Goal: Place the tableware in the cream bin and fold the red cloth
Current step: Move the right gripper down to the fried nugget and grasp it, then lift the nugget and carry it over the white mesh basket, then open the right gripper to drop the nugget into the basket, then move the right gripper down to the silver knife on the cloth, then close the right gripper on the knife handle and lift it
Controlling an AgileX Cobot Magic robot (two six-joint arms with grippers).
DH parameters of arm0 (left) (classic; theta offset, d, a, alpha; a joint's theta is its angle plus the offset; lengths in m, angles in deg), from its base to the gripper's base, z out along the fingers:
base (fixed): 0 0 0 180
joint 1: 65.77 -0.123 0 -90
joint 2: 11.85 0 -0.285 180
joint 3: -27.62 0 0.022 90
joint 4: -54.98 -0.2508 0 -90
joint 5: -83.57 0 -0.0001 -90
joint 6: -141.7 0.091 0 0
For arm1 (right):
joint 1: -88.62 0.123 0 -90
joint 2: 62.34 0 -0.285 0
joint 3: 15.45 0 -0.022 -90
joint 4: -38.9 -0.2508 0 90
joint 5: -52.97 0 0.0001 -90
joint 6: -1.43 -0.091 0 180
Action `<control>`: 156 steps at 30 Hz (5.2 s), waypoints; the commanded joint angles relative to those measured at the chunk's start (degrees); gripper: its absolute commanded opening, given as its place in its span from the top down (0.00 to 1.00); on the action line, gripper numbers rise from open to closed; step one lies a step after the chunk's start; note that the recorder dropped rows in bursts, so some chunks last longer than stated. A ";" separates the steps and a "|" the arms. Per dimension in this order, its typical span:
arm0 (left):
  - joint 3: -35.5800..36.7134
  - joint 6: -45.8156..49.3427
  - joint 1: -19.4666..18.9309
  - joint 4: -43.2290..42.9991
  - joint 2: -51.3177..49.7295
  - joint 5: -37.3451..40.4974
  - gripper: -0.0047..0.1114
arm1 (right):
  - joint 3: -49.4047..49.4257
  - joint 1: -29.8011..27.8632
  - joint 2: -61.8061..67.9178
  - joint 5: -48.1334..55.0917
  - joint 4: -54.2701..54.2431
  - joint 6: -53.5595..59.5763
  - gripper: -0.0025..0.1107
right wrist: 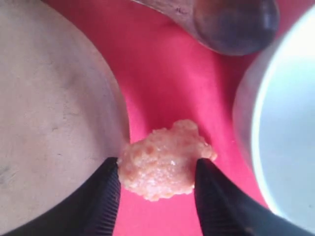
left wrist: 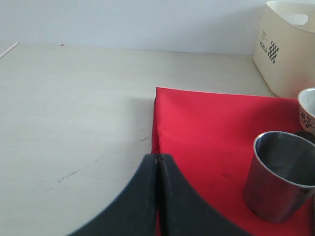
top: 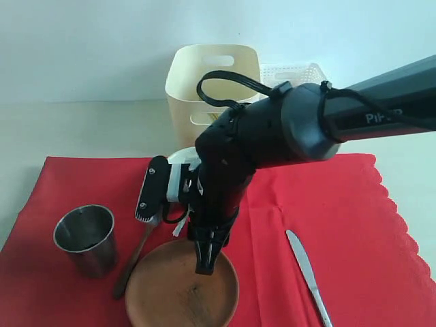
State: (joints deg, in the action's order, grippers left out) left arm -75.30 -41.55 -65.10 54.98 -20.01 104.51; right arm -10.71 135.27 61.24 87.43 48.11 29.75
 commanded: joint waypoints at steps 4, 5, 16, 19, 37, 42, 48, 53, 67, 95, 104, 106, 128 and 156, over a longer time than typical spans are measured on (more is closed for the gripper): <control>0.13 -0.24 -0.05 0.36 0.37 -0.64 0.96 | 0.13 0.01 -5.02 5.80 0.40 0.53 0.98; 0.13 -0.24 -0.05 0.36 0.37 -0.64 0.96 | 0.13 0.01 -7.10 6.23 -0.73 1.22 0.98; 0.13 -0.24 -0.05 0.36 0.37 -0.64 0.96 | 0.13 -2.88 -20.54 5.21 -4.16 3.35 0.98; 0.13 -0.24 -0.05 0.36 0.37 -0.64 0.96 | 0.13 -6.49 -22.89 3.32 -4.46 2.85 0.98; 0.13 -0.24 -0.05 0.36 0.37 -0.64 0.96 | -8.88 -36.41 -4.29 -20.56 -22.46 3.48 0.98; 0.13 -0.24 -0.05 0.36 0.37 -0.64 0.96 | -24.69 -37.46 9.41 -17.47 -25.23 3.48 0.98; 0.13 -0.24 -0.05 0.36 0.37 -0.64 0.96 | -33.21 -38.01 16.73 -13.92 -25.62 0.89 0.92; 0.13 -0.24 -0.05 0.36 0.37 -0.64 0.96 | -34.37 -39.29 17.98 -11.61 -25.62 -3.03 0.70; 0.13 -0.24 -0.05 0.36 0.37 -0.64 0.96 | -34.37 -40.00 9.00 3.48 -25.85 -4.89 0.35; 0.13 -0.24 -0.05 0.36 0.37 -0.64 0.96 | 4.43 -40.00 -33.01 1.81 -25.87 -6.01 0.38; 0.13 -0.24 -0.05 0.36 0.37 -0.64 0.96 | 18.50 -40.00 -54.20 3.39 -27.35 -6.13 0.38; 0.13 -0.24 -0.05 0.36 0.37 -0.64 0.96 | 21.46 -40.00 -57.92 3.39 -28.80 -6.13 0.38; 0.13 -0.24 -0.05 0.36 0.37 -0.64 0.96 | 37.55 -37.24 -54.63 10.27 -36.21 -5.45 0.38; 0.13 -0.24 -0.05 0.36 0.37 -0.64 0.96 | 34.70 -15.31 -22.15 -2.56 -19.62 -26.54 0.60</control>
State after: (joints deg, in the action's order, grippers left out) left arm -75.30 -41.55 -65.10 54.98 -20.01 104.51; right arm 24.79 119.69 37.22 85.59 26.46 6.26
